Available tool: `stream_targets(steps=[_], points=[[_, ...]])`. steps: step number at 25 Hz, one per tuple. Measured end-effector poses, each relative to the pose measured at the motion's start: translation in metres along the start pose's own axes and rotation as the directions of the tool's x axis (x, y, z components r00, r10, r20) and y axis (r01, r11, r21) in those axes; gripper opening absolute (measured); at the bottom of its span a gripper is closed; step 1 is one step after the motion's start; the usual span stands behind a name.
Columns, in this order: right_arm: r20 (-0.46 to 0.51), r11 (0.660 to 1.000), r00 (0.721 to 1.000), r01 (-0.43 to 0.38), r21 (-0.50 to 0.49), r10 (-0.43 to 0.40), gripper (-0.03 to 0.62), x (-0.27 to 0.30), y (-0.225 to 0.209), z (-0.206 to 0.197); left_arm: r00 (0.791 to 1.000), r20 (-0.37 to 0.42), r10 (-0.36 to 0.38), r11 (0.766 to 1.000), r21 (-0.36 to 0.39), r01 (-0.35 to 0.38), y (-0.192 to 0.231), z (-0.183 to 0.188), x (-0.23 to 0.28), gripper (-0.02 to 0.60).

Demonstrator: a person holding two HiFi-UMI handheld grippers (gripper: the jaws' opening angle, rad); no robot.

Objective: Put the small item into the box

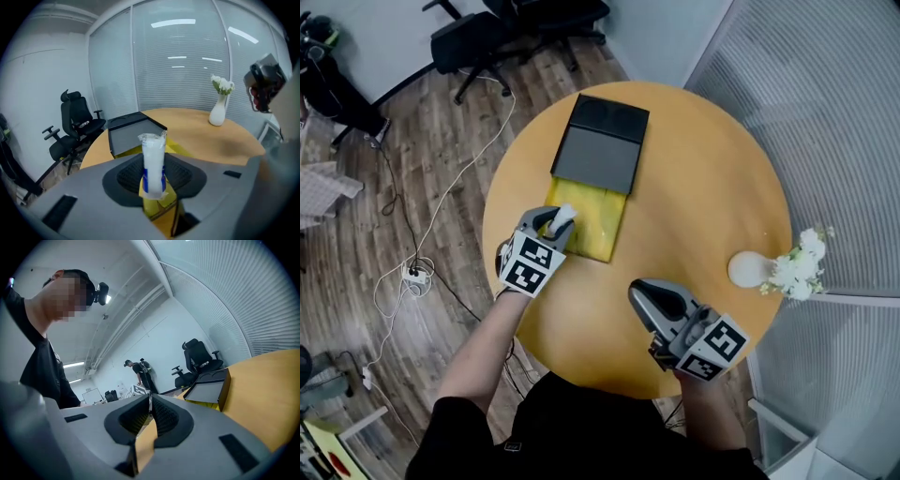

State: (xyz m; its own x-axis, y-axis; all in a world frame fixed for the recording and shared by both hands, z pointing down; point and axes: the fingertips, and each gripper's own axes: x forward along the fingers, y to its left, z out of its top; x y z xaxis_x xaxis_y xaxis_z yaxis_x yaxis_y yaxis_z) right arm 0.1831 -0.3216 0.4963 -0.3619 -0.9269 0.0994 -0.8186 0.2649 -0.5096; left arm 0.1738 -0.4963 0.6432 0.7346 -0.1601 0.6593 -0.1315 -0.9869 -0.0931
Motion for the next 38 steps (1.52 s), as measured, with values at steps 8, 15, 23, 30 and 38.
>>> stream_targets(steps=[8,15,23,30,38], points=[[-0.001,1.000,1.000,0.030,0.007,-0.030,0.040,-0.006,-0.007,0.001,0.987,-0.138,-0.082,0.970,0.216,0.111,-0.020,-0.009,0.045,0.140],[0.004,0.999,0.999,0.034,0.014,-0.034,0.040,-0.013,-0.008,-0.002,0.965,-0.244,-0.097,0.944,0.283,0.166,-0.026,-0.031,0.071,0.141],[0.002,0.999,0.999,0.039,0.020,-0.039,0.040,-0.024,-0.004,-0.010,0.959,-0.269,-0.085,0.939,0.300,0.167,-0.031,-0.038,0.080,0.149],[0.011,0.999,0.999,0.035,0.011,-0.035,0.040,-0.038,0.007,-0.010,0.952,-0.303,-0.036,0.921,0.359,0.149,-0.034,-0.041,0.070,0.170],[0.027,0.999,0.999,-0.017,-0.037,0.018,0.040,-0.050,0.034,0.001,0.972,-0.236,-0.001,0.948,0.309,0.076,-0.041,-0.025,0.024,0.158]])
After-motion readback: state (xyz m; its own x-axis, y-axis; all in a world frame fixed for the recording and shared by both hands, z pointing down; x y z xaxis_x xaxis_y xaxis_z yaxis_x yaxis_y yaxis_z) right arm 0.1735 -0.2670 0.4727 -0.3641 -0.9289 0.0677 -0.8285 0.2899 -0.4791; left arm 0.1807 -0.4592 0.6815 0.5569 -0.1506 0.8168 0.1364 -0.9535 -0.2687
